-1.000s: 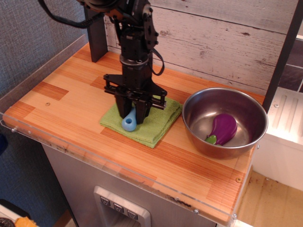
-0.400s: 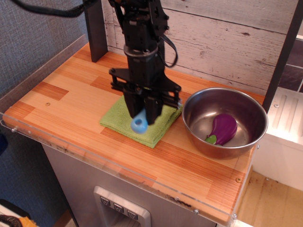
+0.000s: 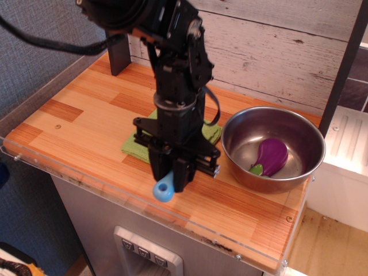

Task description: Move the scoop to the bottom right below the cloth.

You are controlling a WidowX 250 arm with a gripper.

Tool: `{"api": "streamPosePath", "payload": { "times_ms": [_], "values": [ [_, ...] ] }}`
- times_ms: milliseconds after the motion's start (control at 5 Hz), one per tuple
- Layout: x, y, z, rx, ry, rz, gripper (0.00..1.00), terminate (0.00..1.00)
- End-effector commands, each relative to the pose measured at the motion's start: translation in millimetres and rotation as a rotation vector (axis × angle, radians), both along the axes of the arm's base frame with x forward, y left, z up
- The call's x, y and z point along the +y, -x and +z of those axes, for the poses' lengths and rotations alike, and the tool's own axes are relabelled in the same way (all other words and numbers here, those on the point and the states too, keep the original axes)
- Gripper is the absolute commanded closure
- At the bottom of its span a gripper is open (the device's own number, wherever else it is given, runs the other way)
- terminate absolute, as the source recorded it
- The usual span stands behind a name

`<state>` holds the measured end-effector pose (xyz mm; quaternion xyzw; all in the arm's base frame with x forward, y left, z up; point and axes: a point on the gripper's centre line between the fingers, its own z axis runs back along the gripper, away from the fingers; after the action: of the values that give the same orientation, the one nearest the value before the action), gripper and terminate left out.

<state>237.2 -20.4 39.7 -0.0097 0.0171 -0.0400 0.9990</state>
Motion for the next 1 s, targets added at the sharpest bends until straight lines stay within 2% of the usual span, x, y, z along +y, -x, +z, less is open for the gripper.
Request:
{"api": "streamPosePath", "payload": {
  "times_ms": [0, 600, 800],
  "values": [
    [2.4, 1.9, -6.4, -0.001, 0.009, 0.007, 1.0, 0.0],
    [-17.6, -18.0, -5.1, -0.049, 0.015, -0.063, 1.0, 0.0],
    [-17.9, -16.6, -9.2, -0.038, 0.02, -0.061, 1.0, 0.0]
  ]
}}
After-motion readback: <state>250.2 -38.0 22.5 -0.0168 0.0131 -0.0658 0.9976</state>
